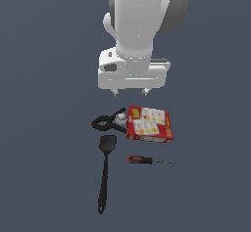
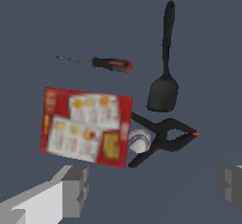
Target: Pick up a designated object from a clutter of objects.
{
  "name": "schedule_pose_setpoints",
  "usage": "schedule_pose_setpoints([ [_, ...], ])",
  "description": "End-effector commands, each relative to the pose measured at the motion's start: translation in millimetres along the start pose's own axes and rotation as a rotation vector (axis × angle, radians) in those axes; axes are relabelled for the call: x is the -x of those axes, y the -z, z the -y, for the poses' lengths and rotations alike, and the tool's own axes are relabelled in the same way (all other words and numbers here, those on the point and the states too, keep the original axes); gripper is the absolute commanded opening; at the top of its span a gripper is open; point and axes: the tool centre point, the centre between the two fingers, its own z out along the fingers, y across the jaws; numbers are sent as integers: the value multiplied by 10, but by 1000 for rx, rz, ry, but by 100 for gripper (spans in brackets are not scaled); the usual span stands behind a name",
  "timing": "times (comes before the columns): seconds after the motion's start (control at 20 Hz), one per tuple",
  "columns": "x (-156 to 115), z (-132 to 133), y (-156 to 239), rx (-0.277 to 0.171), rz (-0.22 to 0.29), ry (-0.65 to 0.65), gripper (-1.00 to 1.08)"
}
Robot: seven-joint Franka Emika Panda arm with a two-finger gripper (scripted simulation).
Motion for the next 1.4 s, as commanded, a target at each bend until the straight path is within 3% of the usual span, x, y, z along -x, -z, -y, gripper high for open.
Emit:
schedule_pose_setpoints([
  [0.0,-6,-6,-3,0,0,-1,100],
  [0.55,-292,-104,-185,-5,-5,-1,100],
  [1.35,-1197,-546,-1111,-18,-24,-5,100],
])
